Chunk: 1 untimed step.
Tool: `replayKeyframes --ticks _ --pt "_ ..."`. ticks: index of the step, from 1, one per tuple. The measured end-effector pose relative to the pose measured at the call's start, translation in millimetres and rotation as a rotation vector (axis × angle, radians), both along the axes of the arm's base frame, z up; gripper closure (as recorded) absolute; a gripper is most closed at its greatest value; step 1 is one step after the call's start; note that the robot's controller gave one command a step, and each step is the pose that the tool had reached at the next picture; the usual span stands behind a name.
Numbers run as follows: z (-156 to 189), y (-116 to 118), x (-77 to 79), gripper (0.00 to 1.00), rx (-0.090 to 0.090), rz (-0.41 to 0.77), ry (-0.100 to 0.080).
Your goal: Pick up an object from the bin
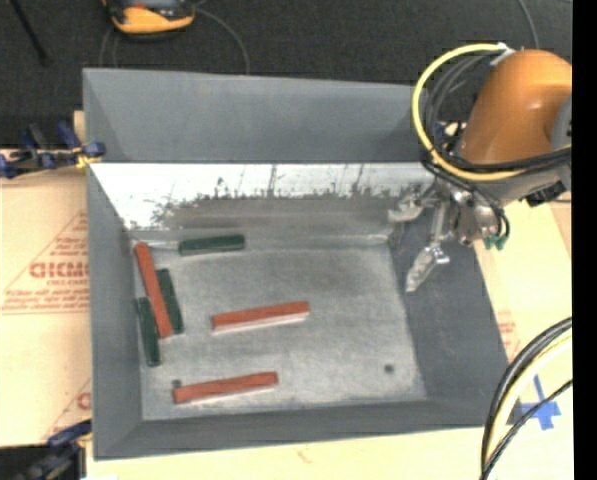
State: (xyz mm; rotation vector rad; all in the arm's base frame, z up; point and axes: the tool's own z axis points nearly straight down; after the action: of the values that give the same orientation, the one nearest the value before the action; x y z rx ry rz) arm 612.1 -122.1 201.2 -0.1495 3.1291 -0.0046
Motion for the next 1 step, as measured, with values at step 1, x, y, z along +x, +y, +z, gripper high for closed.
replayKeyframes --ticks 1 --pt "-64.6 3.7 -11.3 0.0 0.001 0.021 0.0"
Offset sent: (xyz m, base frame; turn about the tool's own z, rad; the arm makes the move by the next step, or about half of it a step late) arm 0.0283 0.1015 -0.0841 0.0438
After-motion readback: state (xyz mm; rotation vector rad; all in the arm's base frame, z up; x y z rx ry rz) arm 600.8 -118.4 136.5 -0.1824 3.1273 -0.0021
